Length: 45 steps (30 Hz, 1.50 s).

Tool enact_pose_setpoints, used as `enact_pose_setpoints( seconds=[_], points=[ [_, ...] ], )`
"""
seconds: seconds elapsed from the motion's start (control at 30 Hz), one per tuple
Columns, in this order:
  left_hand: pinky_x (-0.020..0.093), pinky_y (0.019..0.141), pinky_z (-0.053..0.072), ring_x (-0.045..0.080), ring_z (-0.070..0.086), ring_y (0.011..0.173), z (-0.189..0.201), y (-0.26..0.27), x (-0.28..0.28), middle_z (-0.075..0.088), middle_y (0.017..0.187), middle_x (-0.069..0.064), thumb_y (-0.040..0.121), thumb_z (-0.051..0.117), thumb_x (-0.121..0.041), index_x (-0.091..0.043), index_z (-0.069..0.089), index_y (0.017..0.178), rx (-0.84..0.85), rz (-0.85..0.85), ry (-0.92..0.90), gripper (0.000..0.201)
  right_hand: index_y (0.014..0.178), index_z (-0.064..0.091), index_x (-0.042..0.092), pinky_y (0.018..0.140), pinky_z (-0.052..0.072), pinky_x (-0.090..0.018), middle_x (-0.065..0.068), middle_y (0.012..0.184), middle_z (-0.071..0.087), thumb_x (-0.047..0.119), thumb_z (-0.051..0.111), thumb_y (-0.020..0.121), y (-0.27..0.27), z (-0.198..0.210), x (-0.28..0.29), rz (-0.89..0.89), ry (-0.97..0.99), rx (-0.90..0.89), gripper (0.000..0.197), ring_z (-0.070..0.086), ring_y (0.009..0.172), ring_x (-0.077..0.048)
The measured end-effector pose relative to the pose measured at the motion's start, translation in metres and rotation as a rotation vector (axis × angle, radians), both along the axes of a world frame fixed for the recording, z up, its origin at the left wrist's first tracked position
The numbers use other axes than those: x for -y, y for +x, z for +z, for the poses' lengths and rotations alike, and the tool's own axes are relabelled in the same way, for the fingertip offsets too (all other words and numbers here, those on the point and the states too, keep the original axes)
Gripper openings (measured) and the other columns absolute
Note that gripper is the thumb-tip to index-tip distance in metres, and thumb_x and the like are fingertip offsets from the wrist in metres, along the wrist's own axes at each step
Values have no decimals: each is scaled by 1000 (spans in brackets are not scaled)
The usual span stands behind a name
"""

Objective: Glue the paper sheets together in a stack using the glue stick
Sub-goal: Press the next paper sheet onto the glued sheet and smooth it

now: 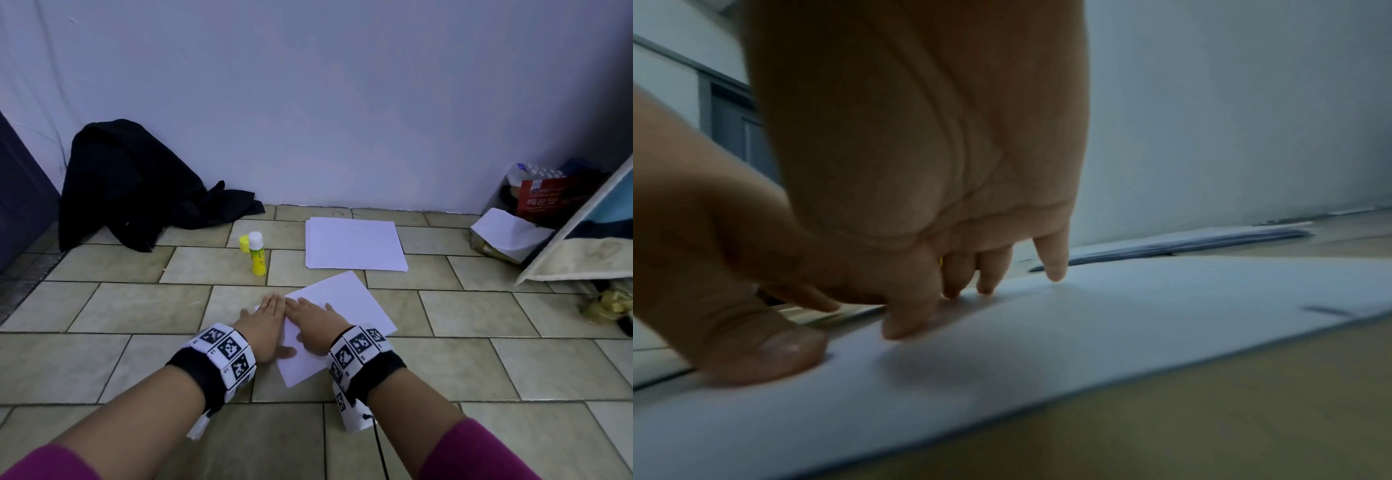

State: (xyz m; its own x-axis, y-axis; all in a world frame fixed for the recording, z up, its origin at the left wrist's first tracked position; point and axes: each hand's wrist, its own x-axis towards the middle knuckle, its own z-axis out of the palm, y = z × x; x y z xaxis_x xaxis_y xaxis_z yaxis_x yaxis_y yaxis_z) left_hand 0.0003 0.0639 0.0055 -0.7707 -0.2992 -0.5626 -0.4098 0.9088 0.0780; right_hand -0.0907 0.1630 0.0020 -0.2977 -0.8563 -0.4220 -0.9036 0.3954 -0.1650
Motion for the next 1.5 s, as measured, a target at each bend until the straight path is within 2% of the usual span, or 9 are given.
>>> enact_pose_setpoints(
  seconds=[0.4,0.7,0.77,0.83,0.9,0.97,1.1,1.37,1.5],
  points=[
    [61,115,1,19,-18,147,-5,0,2,-25,157,8,94,38,-61,-5,-19,149,76,-53,-84,97,153,-3,25,117,5,-52,5,161,-1,51,31,99,-78,6,-25,-362,106,23,69,12,147,-17],
    [58,116,3,24,4,148,13,0,-5,6,160,14,83,45,-72,-2,8,152,102,-141,-184,105,137,37,11,104,39,-42,-8,138,42,50,68,81,-68,6,-22,-538,-10,-106,76,36,131,-26],
    [55,114,8,28,36,132,22,-5,-7,45,138,17,81,41,-77,-2,53,123,50,-188,-225,88,133,41,12,100,39,-38,-10,136,38,51,63,85,-55,8,-24,-523,22,-230,66,28,132,-27],
    [47,109,21,24,54,104,32,-8,-9,60,104,8,83,40,-75,-11,54,79,-61,-172,-225,66,134,41,11,99,38,-39,-13,138,33,41,60,90,-43,7,-24,-483,35,-234,56,25,134,-29],
    [36,95,32,22,55,94,34,-8,-8,60,97,3,89,46,-64,-14,55,81,-161,-135,-213,52,136,38,8,100,40,-42,-16,141,28,23,58,92,-34,5,-23,-417,28,-171,50,22,135,-32],
    [34,89,36,21,52,107,27,-8,-7,57,116,3,88,55,-55,-15,57,107,-258,-119,-177,44,141,34,8,100,43,-43,-18,141,27,9,52,90,-27,5,-22,-327,13,-102,53,24,133,-34],
    [43,116,22,22,10,147,6,-8,-7,5,160,11,82,63,-58,-4,9,152,-155,-67,-71,103,147,29,11,105,40,-41,-18,147,22,8,49,90,-13,9,-19,-182,14,-26,61,23,134,-34],
    [54,118,5,21,-16,147,-8,-8,-6,-19,159,10,83,48,-70,-5,-15,150,21,-70,-96,113,153,-4,19,118,3,-50,-5,161,-7,10,48,92,-5,10,-12,-109,64,76,81,-3,148,-18],
    [54,118,6,21,-16,147,-9,-8,-6,-20,158,11,84,45,-71,-3,-17,149,32,-67,-115,113,154,-2,23,119,0,-47,5,161,-5,20,39,97,-27,16,-20,-196,101,89,70,10,147,-18]
  ],
)
